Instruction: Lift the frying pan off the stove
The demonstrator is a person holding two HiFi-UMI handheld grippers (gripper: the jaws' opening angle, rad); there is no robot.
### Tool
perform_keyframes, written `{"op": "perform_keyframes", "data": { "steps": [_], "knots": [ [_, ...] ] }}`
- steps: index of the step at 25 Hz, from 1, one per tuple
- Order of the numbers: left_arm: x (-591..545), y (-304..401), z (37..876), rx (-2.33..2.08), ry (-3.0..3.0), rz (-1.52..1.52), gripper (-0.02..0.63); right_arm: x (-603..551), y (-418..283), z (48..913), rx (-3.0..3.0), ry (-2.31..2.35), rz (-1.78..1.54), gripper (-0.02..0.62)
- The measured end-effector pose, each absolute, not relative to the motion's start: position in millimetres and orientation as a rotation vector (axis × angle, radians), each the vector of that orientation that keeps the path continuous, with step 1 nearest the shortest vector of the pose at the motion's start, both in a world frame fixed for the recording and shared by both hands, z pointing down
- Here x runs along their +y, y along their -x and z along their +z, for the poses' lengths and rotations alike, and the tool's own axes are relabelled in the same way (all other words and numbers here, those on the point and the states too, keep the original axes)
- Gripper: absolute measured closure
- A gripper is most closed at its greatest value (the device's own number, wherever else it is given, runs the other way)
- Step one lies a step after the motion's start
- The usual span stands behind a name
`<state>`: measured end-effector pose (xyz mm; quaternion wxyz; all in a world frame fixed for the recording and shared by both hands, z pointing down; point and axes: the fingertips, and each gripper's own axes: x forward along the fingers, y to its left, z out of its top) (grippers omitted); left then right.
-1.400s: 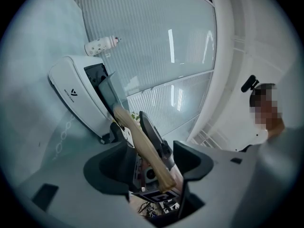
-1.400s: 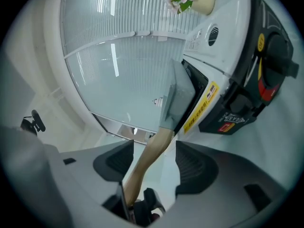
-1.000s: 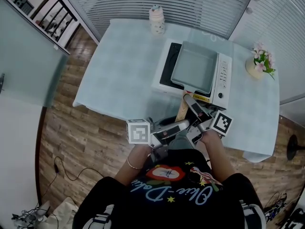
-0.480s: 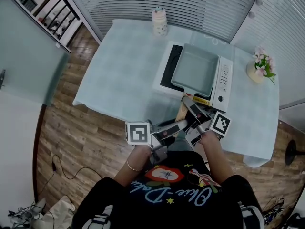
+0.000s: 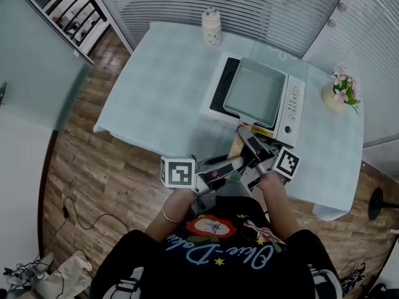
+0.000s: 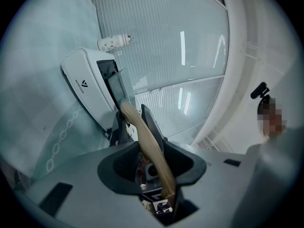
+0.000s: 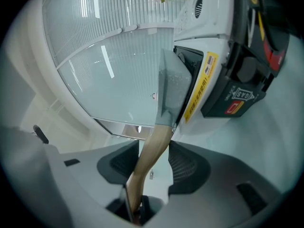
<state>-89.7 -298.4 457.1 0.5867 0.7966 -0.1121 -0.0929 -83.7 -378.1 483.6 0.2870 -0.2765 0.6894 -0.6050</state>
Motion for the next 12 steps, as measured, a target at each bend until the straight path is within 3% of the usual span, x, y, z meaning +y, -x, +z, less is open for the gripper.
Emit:
{"op": "perform_keyframes", "data": {
  "steps": [12],
  "knots": [
    [-293,90,441,-0.262,-1.883,-0.250,0.448,-375,84,463,1.858,0.685,-1.574,0.413]
  ]
}}
